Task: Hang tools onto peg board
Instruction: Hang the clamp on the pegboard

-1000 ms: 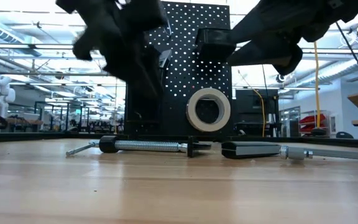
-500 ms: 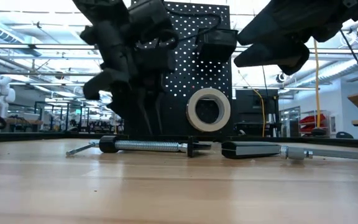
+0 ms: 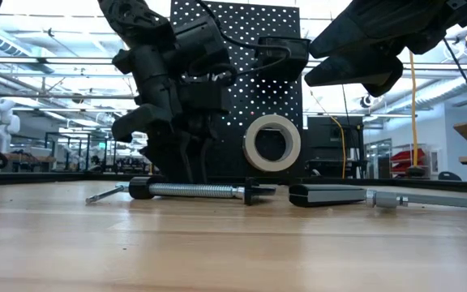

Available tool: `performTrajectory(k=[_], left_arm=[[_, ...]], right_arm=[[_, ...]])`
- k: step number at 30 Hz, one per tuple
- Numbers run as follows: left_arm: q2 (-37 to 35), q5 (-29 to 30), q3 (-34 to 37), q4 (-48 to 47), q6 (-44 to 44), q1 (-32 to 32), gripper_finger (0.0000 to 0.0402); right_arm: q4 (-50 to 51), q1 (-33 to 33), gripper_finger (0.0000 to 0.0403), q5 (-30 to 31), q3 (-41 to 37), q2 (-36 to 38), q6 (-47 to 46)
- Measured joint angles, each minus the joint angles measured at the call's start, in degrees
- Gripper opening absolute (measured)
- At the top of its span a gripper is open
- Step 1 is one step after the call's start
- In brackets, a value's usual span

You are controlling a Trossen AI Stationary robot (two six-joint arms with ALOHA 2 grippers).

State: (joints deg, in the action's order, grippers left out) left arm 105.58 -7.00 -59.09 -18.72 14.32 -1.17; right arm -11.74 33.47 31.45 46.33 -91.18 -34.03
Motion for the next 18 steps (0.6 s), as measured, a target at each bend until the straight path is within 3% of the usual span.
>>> performTrajectory(k=[4,9,18], left_arm=[[-0.04,-0.04,0.0,-0.12,-0.48,-0.01,0.0157],[-0.13,0.39,-0.02,-0.28,-0.58,-0.07,0.0102],[0.13,2.67,-3.35,-3.82,-1.98,-0.39,0.0101]], right_arm=[[0.0,0.0,0.0203,0.02,0.0,-0.02,0.21],[0.0,0.0,0.0203,0.03,0.0,-0.02,0.21],[0.02,-0.01,0.0203,0.02,0.0,-0.02,0.23]])
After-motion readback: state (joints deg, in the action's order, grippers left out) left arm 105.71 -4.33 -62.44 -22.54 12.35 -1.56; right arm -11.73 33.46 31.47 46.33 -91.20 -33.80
